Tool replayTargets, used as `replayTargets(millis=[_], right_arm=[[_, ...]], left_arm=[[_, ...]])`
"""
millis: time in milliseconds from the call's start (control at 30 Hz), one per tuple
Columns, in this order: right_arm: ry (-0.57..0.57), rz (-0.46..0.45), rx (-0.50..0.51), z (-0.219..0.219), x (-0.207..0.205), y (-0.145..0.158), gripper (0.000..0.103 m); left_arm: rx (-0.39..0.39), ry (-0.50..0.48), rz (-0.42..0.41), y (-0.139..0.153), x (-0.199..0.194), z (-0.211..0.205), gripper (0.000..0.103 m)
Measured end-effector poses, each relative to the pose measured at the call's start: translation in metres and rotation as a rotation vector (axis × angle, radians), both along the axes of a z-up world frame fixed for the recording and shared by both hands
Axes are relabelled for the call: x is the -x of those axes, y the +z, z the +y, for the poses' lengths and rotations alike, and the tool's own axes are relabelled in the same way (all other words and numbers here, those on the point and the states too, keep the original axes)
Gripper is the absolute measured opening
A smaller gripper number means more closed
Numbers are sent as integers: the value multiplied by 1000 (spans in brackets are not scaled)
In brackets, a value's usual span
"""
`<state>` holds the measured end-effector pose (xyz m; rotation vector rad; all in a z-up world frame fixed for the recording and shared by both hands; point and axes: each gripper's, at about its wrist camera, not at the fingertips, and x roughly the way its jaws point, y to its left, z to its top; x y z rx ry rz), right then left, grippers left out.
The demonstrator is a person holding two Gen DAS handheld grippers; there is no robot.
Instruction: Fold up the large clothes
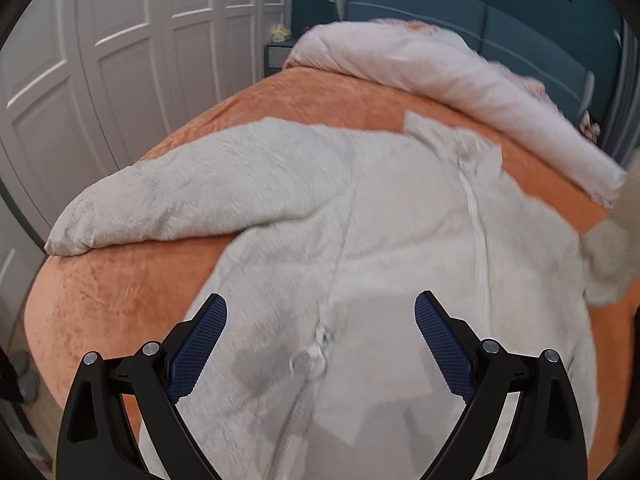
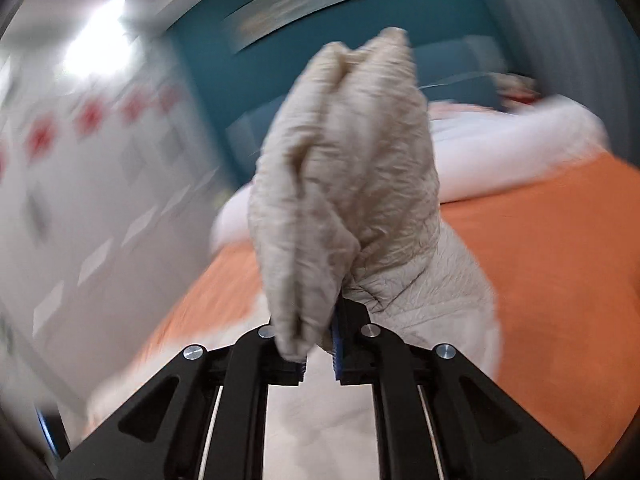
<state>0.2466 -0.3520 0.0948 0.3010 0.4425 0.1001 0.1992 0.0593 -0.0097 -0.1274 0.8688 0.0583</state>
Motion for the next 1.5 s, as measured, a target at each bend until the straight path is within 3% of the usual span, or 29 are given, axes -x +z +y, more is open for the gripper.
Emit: replayTargets(millis=[33, 100, 133, 200, 300, 400, 500, 633, 800, 833, 867, 900, 967, 1000, 1033, 1167, 1233, 1333, 1367, 1433, 1500], right_arm=[[70, 32, 88, 44, -13, -12, 13], [191, 110, 193, 108, -30, -48, 38], [266, 162, 236, 142, -36, -75, 61], [339, 220, 345, 186, -31, -115, 64], [369, 240, 422, 203, 8, -136, 64], [302, 251, 356, 165, 42, -122, 65], [156, 293, 270, 104, 63, -111, 65], [-58, 353, 148, 20, 71, -118, 65], [-200, 322, 5, -36, 61, -121, 65], [-217, 321, -6, -40, 55, -124, 65], [-227, 321, -14, -43, 46, -126, 57], [-213, 325, -36, -47, 37, -130, 49], [-191, 358, -63, -51, 21, -137, 8], [-180, 379, -82, -51, 11, -139, 5], [-175, 374, -88, -52, 8, -139, 4], [-106, 283, -79, -33, -5, -117, 4], [-76, 274, -68, -22, -19, -116, 4], [-79, 380, -9, -17, -44, -151, 3], [-91, 456, 37, -17, -55, -179, 0], [-88, 513, 69, -20, -59, -210, 0], [-106, 512, 36, -23, -57, -204, 0]], left_arm=[[22, 8, -3, 3, -2, 5, 93], [80, 26, -1, 8, -8, 18, 93], [108, 33, 4, 9, -11, 23, 93], [185, 52, 24, 9, -18, 36, 93], [283, 68, 56, 1, -33, 48, 93], [341, 45, 76, -9, -47, 46, 93], [391, 2, 101, -22, -64, 28, 93], [453, -39, 138, -42, -91, -6, 93], [544, -85, 221, -72, -133, -39, 91], [574, -95, 249, -78, -140, -44, 83], [587, -103, 252, -80, -144, -47, 76], [591, -127, 243, -82, -149, -53, 56], [543, -178, 225, -79, -158, -64, 33], [530, -190, 205, -76, -160, -65, 19], [521, -204, 169, -68, -162, -63, 16], [456, -229, 54, -43, -164, -48, 9], [412, -231, 62, -50, -167, -44, 9], [365, -212, 149, -88, -174, -48, 12], [352, -209, 154, -95, -174, -50, 13], [339, -213, 144, -108, -170, -54, 19], [349, -194, 146, -106, -168, -52, 19]])
